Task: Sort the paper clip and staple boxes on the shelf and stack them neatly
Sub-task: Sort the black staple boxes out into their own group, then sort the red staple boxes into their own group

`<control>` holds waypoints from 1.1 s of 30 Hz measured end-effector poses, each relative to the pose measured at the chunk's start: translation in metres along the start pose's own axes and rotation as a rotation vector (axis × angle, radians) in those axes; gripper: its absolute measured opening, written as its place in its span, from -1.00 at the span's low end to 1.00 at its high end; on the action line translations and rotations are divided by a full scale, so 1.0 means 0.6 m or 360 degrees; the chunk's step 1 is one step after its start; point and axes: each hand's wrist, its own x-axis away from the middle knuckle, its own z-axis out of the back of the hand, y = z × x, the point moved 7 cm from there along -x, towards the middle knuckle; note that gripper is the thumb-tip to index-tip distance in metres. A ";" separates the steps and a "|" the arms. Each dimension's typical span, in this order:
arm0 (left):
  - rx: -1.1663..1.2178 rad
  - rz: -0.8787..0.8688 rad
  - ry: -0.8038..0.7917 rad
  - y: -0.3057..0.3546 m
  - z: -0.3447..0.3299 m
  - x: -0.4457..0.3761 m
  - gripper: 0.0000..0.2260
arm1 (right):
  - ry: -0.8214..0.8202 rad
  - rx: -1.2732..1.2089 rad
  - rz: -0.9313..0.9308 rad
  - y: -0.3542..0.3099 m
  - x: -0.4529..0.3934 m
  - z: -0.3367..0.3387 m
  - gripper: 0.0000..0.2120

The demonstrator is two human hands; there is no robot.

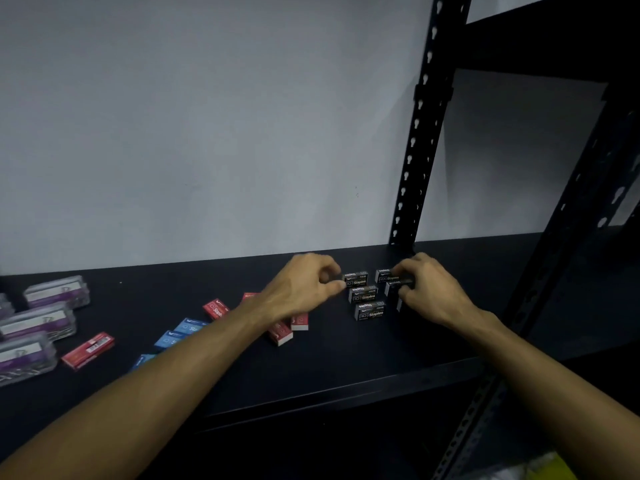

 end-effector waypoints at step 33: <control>-0.0251 0.0350 -0.0567 -0.236 0.055 0.025 -0.65 | -0.0898 0.0108 0.0276 -0.242 -0.091 -0.174 -0.62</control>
